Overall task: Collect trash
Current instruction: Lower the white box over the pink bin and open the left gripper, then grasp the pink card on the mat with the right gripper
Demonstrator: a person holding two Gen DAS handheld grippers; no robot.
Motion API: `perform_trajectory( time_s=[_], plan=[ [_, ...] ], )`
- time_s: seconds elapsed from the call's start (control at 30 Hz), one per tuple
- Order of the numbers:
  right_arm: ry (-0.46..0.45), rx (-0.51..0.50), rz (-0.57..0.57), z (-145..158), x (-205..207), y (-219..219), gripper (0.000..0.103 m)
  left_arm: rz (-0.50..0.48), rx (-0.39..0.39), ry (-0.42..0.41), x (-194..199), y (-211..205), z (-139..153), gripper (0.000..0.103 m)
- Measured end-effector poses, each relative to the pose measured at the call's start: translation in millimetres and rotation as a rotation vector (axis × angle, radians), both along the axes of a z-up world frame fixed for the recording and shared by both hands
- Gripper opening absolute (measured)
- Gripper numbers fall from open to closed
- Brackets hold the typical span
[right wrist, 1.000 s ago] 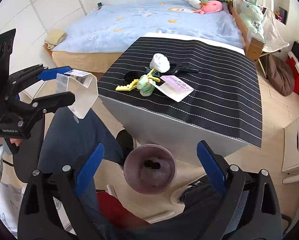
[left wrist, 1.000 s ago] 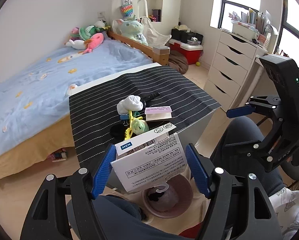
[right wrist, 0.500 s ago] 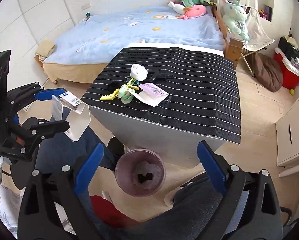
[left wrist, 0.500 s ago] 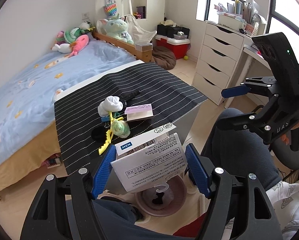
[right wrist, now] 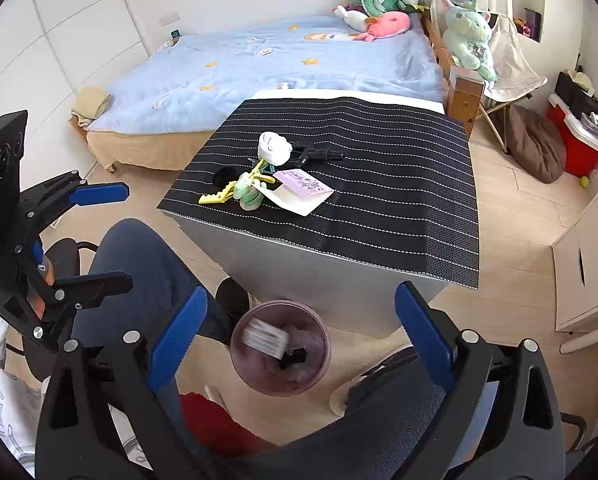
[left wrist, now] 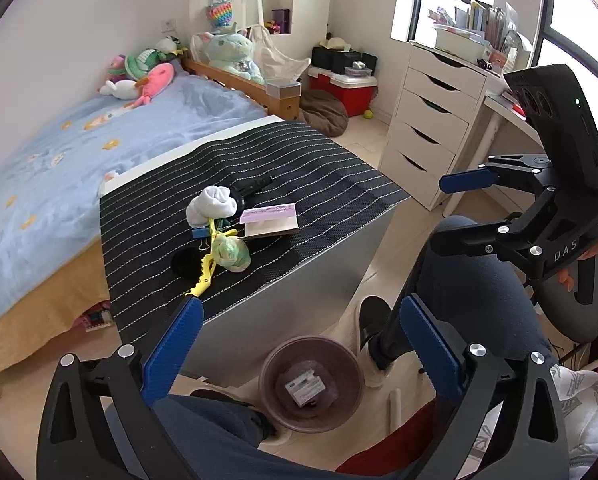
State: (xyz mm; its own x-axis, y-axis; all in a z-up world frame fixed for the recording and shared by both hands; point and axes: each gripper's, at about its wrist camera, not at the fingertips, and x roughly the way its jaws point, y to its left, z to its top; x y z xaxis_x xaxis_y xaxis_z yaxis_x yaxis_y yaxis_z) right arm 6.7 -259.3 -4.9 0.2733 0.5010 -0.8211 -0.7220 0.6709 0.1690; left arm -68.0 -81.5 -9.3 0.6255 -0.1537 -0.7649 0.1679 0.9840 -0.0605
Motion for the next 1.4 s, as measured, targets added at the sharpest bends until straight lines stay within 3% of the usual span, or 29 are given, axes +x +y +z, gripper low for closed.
perform_trajectory(
  time_s=[0.53,0.87,1.33,1.4],
  plan=[
    [-0.01,-0.002,0.033,-2.0,2.9,15.4,0.094,0.081,-0.009,-0.014,1.9,20.4,0.6,0.095],
    [-0.111,-0.05,0.169,3.3,11.6,53.6,0.094,0.146,-0.021,-0.032,8.9,39.6,2.1,0.095],
    [-0.218,-0.294,0.44,-33.8,33.9,127.6,0.093,0.191,-0.051,-0.038,4.8,60.9,-0.8,0.095],
    [-0.21,-0.323,0.463,-41.7,36.8,134.9,0.08,0.199,-0.056,-0.039,3.5,63.8,-1.6,0.095]
  ],
)
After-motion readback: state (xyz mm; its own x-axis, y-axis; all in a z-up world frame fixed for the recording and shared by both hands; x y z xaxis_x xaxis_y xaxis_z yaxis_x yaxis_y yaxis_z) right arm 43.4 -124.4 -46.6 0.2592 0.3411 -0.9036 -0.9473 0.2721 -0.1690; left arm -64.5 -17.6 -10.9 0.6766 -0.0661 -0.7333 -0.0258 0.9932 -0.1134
